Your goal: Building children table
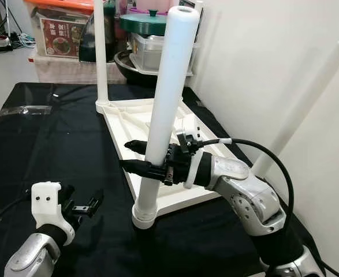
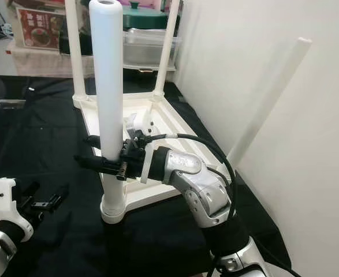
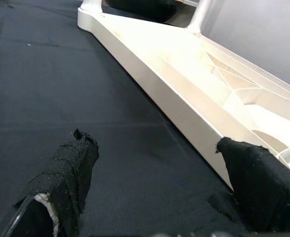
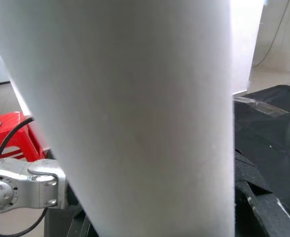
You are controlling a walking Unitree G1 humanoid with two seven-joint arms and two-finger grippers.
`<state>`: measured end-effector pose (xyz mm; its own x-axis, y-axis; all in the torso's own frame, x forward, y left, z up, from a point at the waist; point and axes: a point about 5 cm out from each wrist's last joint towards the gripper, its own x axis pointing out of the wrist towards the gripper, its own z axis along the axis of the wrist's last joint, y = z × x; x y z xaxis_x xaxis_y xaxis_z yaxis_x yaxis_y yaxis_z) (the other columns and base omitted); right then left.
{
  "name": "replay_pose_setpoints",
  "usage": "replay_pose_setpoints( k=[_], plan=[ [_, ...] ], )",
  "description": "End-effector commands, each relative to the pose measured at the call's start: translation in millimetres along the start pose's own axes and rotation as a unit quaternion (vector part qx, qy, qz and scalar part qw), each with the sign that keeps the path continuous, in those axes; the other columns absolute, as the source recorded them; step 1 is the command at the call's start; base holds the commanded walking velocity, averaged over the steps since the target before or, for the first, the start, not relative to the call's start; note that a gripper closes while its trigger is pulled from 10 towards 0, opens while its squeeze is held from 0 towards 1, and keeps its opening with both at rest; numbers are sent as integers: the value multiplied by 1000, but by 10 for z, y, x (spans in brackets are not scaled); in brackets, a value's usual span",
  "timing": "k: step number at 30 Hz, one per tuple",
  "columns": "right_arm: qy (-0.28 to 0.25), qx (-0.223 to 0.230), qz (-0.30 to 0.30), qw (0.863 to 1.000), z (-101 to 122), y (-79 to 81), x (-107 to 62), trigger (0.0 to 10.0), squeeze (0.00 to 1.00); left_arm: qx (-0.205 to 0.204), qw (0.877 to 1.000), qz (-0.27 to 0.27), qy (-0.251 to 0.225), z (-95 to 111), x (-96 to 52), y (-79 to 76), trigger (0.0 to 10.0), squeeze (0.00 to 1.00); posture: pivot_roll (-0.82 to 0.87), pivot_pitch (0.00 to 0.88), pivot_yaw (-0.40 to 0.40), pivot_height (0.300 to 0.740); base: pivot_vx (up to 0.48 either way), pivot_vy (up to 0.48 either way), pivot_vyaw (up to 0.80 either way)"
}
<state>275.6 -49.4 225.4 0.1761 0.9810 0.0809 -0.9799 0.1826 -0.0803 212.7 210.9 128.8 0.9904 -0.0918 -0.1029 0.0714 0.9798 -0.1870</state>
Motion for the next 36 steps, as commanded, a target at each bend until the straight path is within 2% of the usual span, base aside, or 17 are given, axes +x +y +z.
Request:
replay_pose_setpoints(
  k=[1,4,10,15,21,28,31,33,34,35,36],
  plan=[
    [65,71,11,995,-359,45,-36,10000,0,-7,1000,-5,-3,0,-8,-27,10000,0,134,0,-135,740,0,0,0],
    [68,68,17,995,-370,53,-38,10000,0,-8,1000,-5,-3,1,-8,-27,10000,0,134,0,-135,740,0,0,0],
    [100,30,111,988,-409,163,-26,10000,0,-13,1000,-8,-3,5,-5,-20,10000,0,146,0,-150,740,0,0,0],
    [100,29,118,987,-407,172,-20,10000,0,-14,1000,-7,-3,6,-5,-19,10000,0,146,0,-150,740,0,0,0],
    [90,65,141,984,-420,209,45,10000,0,-21,1000,-8,-6,6,-13,-18,10000,0,156,0,-156,740,0,0,0],
    [90,69,143,983,-423,199,67,10000,0,-24,1000,-10,-6,4,-9,-27,10000,0,155,0,-160,740,0,0,0],
    [85,82,128,985,-440,157,97,10000,0,-29,999,-12,-7,1,-6,-40,10000,0,156,0,-163,740,0,0,0],
    [98,92,66,989,-502,88,133,10000,0,-31,999,-13,-7,2,-10,-45,10000,0,154,0,-165,740,0,0,0],
    [98,92,66,989,-502,88,133,10000,0,-31,999,-13,-7,2,-10,-45,10000,0,154,0,-165,740,0,0,0],
    [105,98,-23,989,-561,-20,162,10000,0,-32,999,-12,-8,3,-16,-48,10000,0,150,0,-167,740,0,0,0],
    [108,119,-112,981,-618,-129,166,10000,0,-32,999,-12,-8,5,-21,-49,10000,0,148,0,-167,740,0,0,0]
  ],
)
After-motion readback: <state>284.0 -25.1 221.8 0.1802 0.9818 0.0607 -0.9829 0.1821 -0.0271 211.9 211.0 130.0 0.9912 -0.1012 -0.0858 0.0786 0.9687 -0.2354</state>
